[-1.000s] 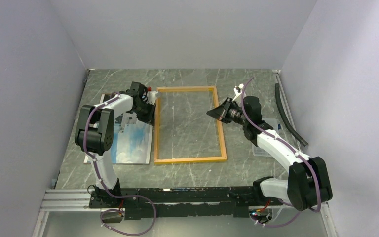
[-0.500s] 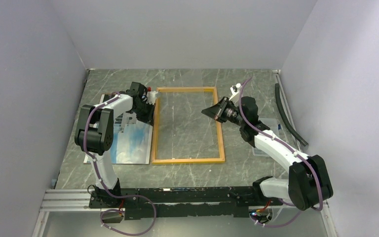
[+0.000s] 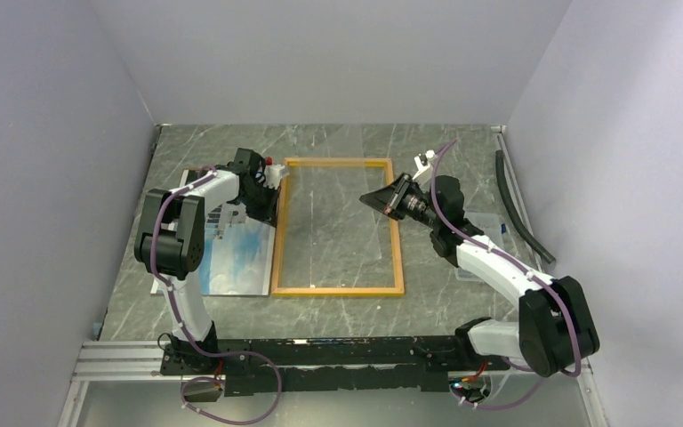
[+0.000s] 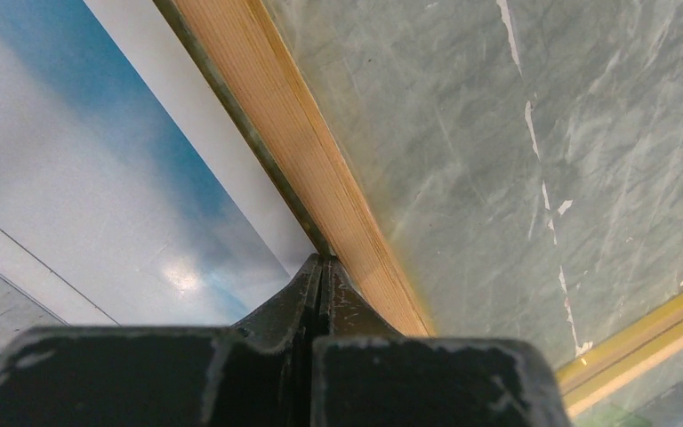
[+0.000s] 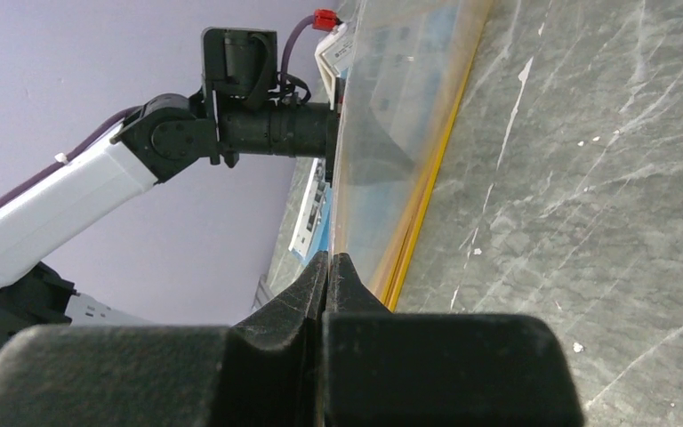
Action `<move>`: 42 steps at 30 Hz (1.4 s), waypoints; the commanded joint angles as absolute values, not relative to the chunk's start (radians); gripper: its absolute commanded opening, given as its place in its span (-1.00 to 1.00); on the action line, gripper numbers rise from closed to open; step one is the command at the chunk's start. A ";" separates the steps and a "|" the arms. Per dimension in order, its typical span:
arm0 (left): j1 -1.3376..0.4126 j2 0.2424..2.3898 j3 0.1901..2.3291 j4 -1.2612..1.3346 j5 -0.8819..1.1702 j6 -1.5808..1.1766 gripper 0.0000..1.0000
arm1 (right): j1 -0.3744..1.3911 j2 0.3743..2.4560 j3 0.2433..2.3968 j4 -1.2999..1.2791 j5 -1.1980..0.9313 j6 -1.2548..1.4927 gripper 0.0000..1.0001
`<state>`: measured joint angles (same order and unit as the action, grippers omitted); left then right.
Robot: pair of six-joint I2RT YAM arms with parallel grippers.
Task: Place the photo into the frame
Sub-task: Place the photo frame item in the photo frame.
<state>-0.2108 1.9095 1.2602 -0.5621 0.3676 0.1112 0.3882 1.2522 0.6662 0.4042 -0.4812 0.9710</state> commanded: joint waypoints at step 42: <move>-0.218 1.914 1.267 -0.586 0.387 0.112 -0.95 | 0.475 1.270 0.749 0.291 -0.496 0.668 -1.00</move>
<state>-0.2073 1.9091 1.2587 -0.5652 0.3664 0.1116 0.4419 1.2758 0.7357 0.3626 -0.4686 0.7231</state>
